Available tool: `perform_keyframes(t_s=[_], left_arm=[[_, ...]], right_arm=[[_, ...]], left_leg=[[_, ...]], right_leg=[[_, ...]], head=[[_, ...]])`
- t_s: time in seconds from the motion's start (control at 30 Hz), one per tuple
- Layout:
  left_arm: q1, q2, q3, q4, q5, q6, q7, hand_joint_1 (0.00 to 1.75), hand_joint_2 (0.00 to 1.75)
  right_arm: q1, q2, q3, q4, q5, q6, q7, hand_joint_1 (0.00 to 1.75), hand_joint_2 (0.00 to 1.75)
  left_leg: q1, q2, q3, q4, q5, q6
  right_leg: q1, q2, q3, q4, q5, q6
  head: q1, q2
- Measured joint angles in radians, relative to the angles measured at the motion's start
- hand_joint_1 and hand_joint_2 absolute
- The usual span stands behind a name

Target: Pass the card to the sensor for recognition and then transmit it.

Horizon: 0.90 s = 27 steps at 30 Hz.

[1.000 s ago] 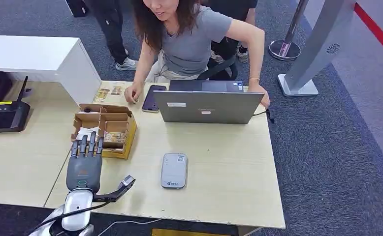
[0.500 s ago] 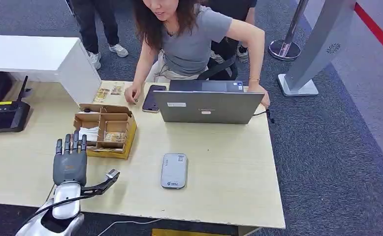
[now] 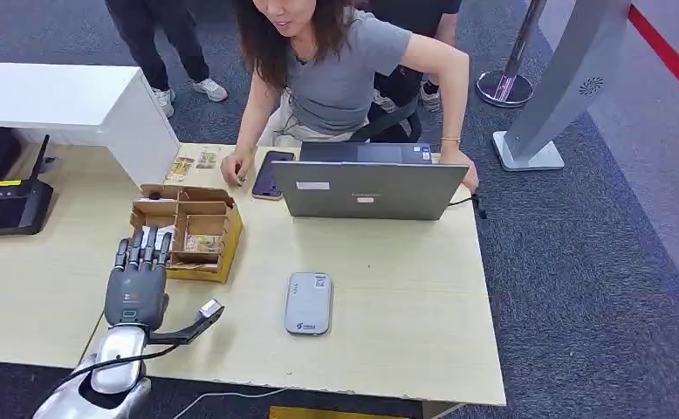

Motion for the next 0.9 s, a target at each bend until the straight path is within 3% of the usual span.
perform_keyframes(t_s=[0.53, 0.9], left_arm=[[0.02, 0.001, 0.0, 0.019, 0.0, -0.005, 0.005, 0.0, 1.75], [0.034, 0.029, 0.0, 0.022, 0.0, 0.028, -0.026, 0.0, 1.75]], right_arm=[[0.001, -0.002, 0.0, 0.0, 0.003, -0.008, 0.001, 0.0, 0.0], [0.001, -0.003, 0.0, 0.0, 0.015, -0.003, 0.004, 0.0, 0.0]], left_leg=[[0.0, 0.0, 0.0, 0.0, 0.0, 0.0], [0.0, 0.0, 0.0, 0.0, 0.0, 0.0]], right_leg=[[0.0, 0.0, 0.0, 0.0, 0.0, 0.0], [0.0, 0.0, 0.0, 0.0, 0.0, 0.0]], head=[[0.0, 0.0], [0.0, 0.0]])
